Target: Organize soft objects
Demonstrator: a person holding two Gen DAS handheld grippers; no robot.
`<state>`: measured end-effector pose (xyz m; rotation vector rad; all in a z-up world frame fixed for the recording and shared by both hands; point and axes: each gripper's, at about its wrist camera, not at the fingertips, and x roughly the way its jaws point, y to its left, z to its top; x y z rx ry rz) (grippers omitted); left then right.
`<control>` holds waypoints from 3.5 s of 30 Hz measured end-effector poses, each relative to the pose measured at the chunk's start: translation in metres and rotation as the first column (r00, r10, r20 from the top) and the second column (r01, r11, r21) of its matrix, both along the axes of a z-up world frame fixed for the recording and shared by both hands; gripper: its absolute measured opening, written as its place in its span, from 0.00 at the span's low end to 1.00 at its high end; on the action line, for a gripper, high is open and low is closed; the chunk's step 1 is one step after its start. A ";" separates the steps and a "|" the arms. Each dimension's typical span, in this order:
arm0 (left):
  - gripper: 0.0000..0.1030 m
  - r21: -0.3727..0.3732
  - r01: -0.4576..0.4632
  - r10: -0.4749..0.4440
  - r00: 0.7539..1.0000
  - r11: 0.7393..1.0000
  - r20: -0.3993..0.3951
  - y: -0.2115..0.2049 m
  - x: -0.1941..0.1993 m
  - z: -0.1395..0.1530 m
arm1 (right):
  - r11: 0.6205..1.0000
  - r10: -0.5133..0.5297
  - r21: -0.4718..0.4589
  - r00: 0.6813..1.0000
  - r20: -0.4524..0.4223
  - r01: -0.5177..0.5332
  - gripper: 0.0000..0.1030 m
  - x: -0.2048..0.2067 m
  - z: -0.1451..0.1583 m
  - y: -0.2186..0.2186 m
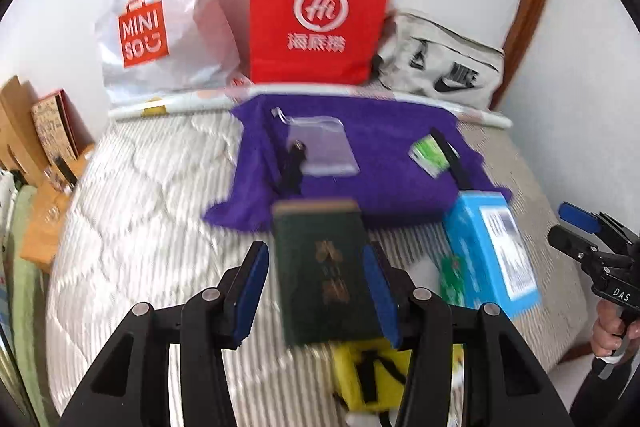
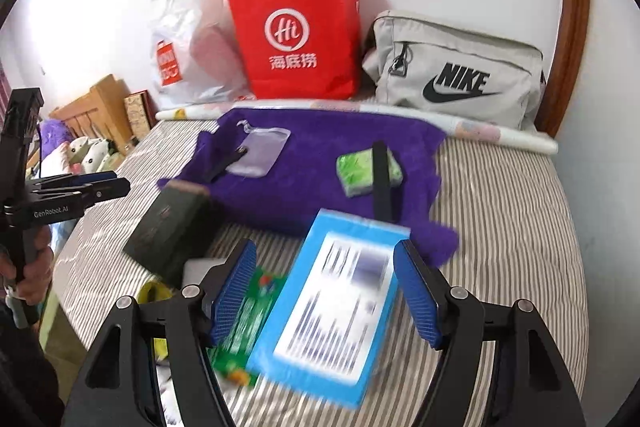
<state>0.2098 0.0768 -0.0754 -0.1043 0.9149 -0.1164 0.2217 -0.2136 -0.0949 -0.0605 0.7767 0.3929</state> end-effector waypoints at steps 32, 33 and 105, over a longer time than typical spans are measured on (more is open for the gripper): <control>0.44 -0.161 0.127 -0.143 0.986 0.979 -0.091 -0.020 -0.055 -0.104 | 0.994 0.107 0.054 0.975 -0.196 -0.098 0.69 -0.095 -0.096 0.025; 0.40 -0.173 0.135 -0.152 0.985 0.976 -0.087 -0.020 -0.054 -0.106 | 0.994 0.106 0.056 0.973 -0.206 -0.097 0.69 -0.094 -0.098 0.025; 0.25 -0.232 -0.134 0.112 0.988 0.963 -0.106 0.059 -0.092 -0.107 | 0.998 0.061 -0.014 0.989 -0.134 -0.064 0.19 -0.117 -0.122 -0.010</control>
